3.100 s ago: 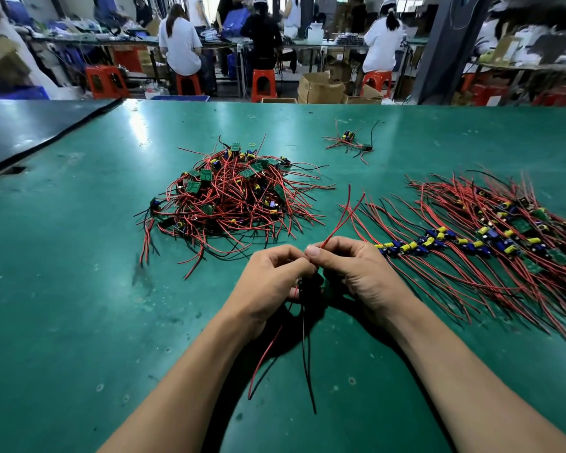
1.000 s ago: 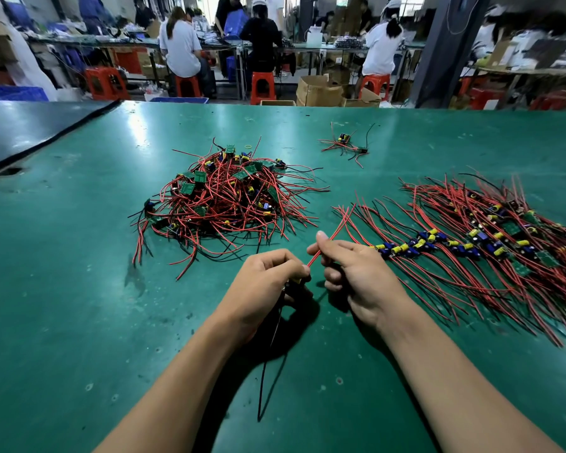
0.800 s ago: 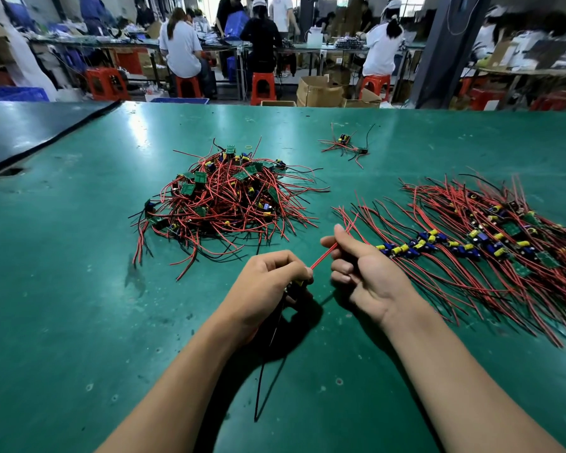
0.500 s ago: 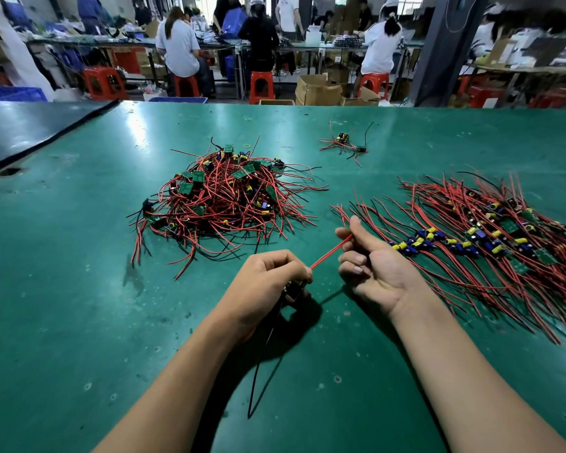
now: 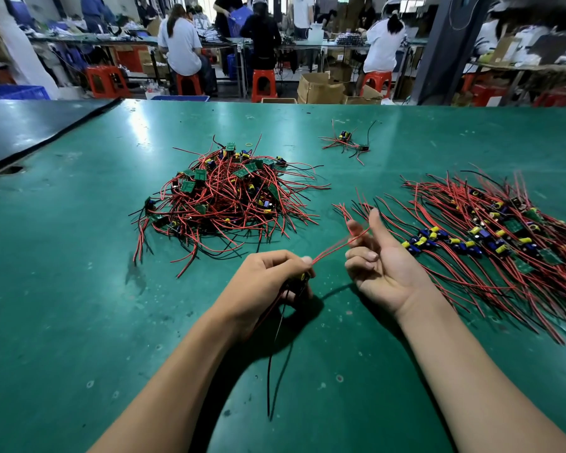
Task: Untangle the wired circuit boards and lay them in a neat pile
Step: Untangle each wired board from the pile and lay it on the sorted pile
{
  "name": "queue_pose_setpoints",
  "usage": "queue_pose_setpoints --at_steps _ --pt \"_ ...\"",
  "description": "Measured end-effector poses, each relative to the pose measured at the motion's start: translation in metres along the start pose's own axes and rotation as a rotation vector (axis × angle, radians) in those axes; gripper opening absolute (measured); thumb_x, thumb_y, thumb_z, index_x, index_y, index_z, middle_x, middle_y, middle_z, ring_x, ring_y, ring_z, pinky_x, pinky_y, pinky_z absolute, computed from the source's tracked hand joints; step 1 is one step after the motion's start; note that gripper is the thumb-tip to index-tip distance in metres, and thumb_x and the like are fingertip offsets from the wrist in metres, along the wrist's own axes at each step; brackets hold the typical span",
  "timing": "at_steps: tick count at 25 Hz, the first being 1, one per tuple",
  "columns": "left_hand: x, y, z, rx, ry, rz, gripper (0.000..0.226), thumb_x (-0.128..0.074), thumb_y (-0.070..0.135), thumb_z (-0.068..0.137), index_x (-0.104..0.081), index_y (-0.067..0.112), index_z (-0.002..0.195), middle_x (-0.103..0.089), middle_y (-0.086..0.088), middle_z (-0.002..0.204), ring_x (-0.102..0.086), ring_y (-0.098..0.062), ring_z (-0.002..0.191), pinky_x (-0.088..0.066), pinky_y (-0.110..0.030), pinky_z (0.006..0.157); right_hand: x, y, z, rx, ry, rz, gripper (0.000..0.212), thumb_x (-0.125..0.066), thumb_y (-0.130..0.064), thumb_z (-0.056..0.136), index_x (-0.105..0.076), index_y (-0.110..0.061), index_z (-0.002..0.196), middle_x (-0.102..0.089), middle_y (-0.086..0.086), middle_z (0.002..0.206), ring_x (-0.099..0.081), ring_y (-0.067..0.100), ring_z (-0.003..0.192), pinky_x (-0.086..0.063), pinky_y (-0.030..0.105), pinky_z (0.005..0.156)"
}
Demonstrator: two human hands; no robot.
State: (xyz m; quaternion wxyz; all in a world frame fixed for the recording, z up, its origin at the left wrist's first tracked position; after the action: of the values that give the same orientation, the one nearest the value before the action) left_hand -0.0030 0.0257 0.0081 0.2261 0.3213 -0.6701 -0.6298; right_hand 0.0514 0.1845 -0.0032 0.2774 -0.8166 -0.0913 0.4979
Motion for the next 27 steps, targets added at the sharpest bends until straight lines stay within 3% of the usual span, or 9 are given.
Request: queue_pose_setpoints --at_steps 3,6,8,10,13,16,19,23,27 --pt "0.002 -0.002 0.003 0.055 0.052 -0.069 0.038 -0.052 0.032 0.098 -0.068 -0.002 0.097 -0.07 -0.011 0.072 -0.061 -0.018 0.056 -0.05 -0.022 0.05 -0.001 0.005 0.002 0.058 -0.001 -0.154 0.055 -0.066 -0.055 0.077 -0.068 -0.006 0.1 -0.046 -0.004 0.065 -0.031 0.002 0.039 -0.027 0.012 0.036" --pt "0.004 -0.002 0.005 0.121 0.063 -0.17 0.046 -0.045 0.041 0.099 -0.065 0.001 0.109 -0.074 -0.014 0.086 -0.066 -0.019 0.061 -0.053 -0.022 0.053 0.0 0.007 0.003 0.099 0.006 -0.24 0.064 -0.073 -0.056 0.069 -0.068 -0.005 0.108 -0.049 -0.005 0.065 -0.032 0.002 0.042 -0.028 0.013 0.036" --pt "0.006 -0.002 0.004 0.14 0.058 -0.222 0.042 -0.045 0.04 0.099 -0.064 0.004 0.109 -0.075 -0.016 0.094 -0.07 -0.021 0.067 -0.056 -0.025 0.058 0.001 0.007 0.003 0.138 0.006 -0.323 0.063 -0.076 -0.054 0.068 -0.07 -0.005 0.108 -0.05 -0.006 0.065 -0.033 0.003 0.043 -0.028 0.015 0.037" --pt "0.007 -0.001 0.003 0.14 0.056 -0.332 0.031 -0.054 0.028 0.094 -0.064 0.003 0.11 -0.074 -0.018 0.1 -0.073 -0.023 0.072 -0.059 -0.027 0.064 0.0 0.009 0.001 0.202 -0.014 -0.465 0.048 -0.077 -0.045 0.072 -0.072 -0.007 0.101 -0.052 -0.005 0.066 -0.035 0.004 0.044 -0.029 0.016 0.037" --pt "0.012 0.0 0.002 0.088 0.073 -0.495 0.038 -0.061 0.011 0.085 -0.06 -0.001 0.121 -0.073 -0.018 0.107 -0.073 -0.023 0.08 -0.06 -0.032 0.069 -0.009 0.013 -0.008 0.396 -0.09 -1.003 0.013 -0.079 -0.025 0.084 -0.074 -0.014 0.089 -0.06 -0.005 0.067 -0.047 0.004 0.048 -0.037 0.017 0.045" --pt "0.017 0.003 0.004 0.008 0.12 -0.488 0.047 -0.065 0.019 0.082 -0.059 0.003 0.126 -0.073 -0.006 0.108 -0.061 -0.016 0.076 -0.05 -0.03 0.064 -0.024 0.029 -0.018 0.538 -0.229 -1.434 0.023 -0.084 -0.038 0.075 -0.075 -0.019 0.086 -0.067 -0.012 0.068 -0.054 -0.002 0.056 -0.042 0.015 0.057" --pt "0.019 0.002 0.004 0.0 0.151 -0.485 0.049 -0.067 0.021 0.082 -0.059 0.007 0.128 -0.072 -0.002 0.114 -0.052 -0.015 0.076 -0.038 -0.027 0.062 -0.035 0.042 -0.028 0.615 -0.25 -1.395 0.032 -0.077 -0.056 0.073 -0.071 -0.025 0.079 -0.069 -0.009 0.068 -0.059 0.005 0.059 -0.048 0.022 0.057" --pt "0.019 0.003 0.001 0.0 0.144 -0.44 0.048 -0.07 0.025 0.077 -0.064 0.013 0.122 -0.073 0.004 0.106 -0.059 -0.01 0.081 -0.035 -0.025 0.065 -0.039 0.039 -0.03 0.632 -0.193 -1.081 0.04 -0.065 -0.067 0.082 -0.068 -0.029 0.075 -0.064 -0.012 0.063 -0.054 0.0 0.053 -0.041 0.014 0.053" --pt "0.017 0.001 0.0 0.001 0.132 -0.445 0.038 -0.071 0.022 0.074 -0.07 0.019 0.111 -0.072 0.006 0.096 -0.064 -0.005 0.071 -0.039 -0.025 0.066 -0.04 0.036 -0.024 0.485 -0.203 -0.704 0.029 -0.067 -0.051 0.082 -0.066 -0.025 0.067 -0.057 -0.004 0.062 -0.042 0.009 0.042 -0.033 0.021 0.043"
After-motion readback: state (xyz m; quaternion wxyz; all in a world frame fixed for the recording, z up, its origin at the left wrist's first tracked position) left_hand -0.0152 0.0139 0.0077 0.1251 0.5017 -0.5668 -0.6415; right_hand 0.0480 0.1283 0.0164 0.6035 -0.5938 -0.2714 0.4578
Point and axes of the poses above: each hand's wrist, its own z-axis towards the middle knuckle, its own x-axis out of the back of the hand, y = z × x, the point moved 5 cm from there along z, towards the middle knuckle
